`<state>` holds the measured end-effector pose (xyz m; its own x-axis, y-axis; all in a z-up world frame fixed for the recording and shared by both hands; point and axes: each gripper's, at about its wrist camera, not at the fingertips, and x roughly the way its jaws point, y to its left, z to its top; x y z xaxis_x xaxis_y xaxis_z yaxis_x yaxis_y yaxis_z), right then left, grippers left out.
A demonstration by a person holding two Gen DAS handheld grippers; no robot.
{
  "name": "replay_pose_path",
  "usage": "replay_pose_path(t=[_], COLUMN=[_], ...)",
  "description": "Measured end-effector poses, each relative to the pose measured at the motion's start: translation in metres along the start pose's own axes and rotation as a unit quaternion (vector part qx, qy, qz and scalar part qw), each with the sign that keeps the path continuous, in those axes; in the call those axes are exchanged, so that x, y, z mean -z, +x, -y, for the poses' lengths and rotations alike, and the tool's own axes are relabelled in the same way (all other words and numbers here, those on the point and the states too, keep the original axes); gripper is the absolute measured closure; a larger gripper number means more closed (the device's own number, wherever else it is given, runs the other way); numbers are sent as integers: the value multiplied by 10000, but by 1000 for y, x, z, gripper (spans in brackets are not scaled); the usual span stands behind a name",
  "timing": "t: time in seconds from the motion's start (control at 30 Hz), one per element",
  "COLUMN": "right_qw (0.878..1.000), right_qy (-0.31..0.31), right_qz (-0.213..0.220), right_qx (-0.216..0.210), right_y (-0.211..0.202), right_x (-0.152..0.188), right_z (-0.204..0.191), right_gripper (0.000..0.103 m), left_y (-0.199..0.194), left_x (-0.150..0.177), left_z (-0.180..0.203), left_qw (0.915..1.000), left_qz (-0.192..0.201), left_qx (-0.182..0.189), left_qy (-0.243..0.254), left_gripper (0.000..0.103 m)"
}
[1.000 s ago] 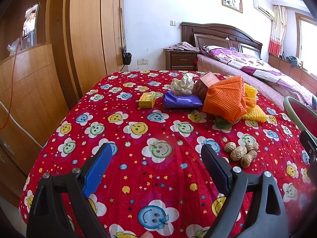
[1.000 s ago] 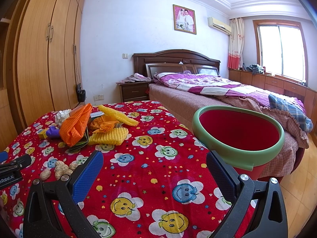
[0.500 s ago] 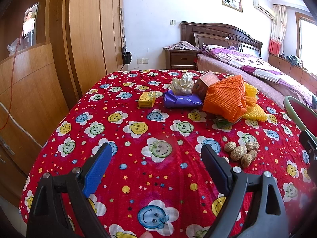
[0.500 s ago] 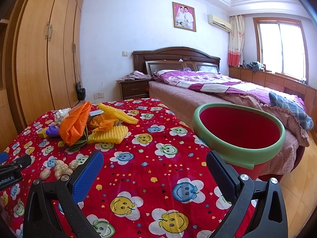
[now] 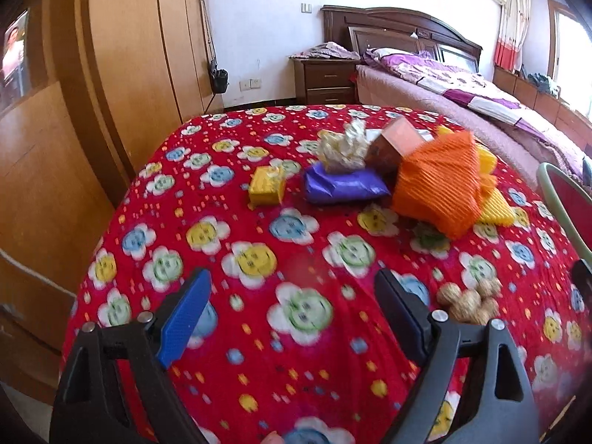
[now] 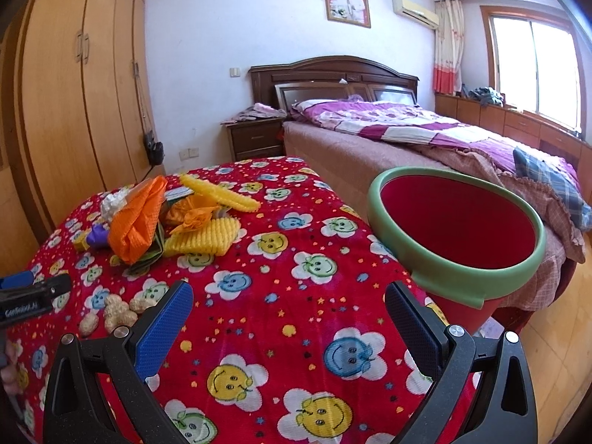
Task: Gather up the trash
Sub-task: 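Lower the left gripper onto the yellow printed box and close it, then grasp the orange mesh bag with the right gripper while the left gripper holds the yellow box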
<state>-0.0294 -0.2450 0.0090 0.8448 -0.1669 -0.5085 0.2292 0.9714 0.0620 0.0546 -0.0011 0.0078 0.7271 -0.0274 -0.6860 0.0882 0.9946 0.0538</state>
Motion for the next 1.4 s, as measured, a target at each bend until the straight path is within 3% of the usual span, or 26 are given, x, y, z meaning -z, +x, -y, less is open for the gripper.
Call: replay_pose_path(t=[0.27, 0.43, 0.7, 0.87, 0.93, 1.0, 1.13, 1.4], right_qw=[9998, 9995, 9997, 9998, 9995, 9989, 9973, 9961], right_qy=[144, 260, 241, 138, 146, 147, 125, -200], right_qz=[-82, -7, 10, -83, -213, -349, -586, -561], right_qx=[-140, -192, 60, -143, -181, -260, -421, -651], right_y=[4, 4, 15, 22, 25, 29, 34, 36], right_x=[-19, -25, -32, -34, -34, -35, -39, -53], right_z=[2, 5, 8, 5, 4, 1, -10, -55], right_gripper=[0, 0, 0, 0, 0, 0, 0, 0], left_y=[24, 55, 89, 102, 102, 101, 94, 66], left_x=[-46, -65, -74, -75, -75, -74, -72, -71], left_z=[-15, -29, -35, -37, -37, -38, -40, -57], left_qw=[9989, 9985, 9963, 9936, 9939, 9936, 9924, 9929], left_qz=[-225, -459, -719, -890, -811, -784, -722, -450], left_qx=[83, 158, 464, 682, 732, 811, 986, 1091], left_qy=[405, 240, 51, -140, -134, -118, -126, -118], left_gripper=[22, 35, 48, 57, 69, 75, 76, 76])
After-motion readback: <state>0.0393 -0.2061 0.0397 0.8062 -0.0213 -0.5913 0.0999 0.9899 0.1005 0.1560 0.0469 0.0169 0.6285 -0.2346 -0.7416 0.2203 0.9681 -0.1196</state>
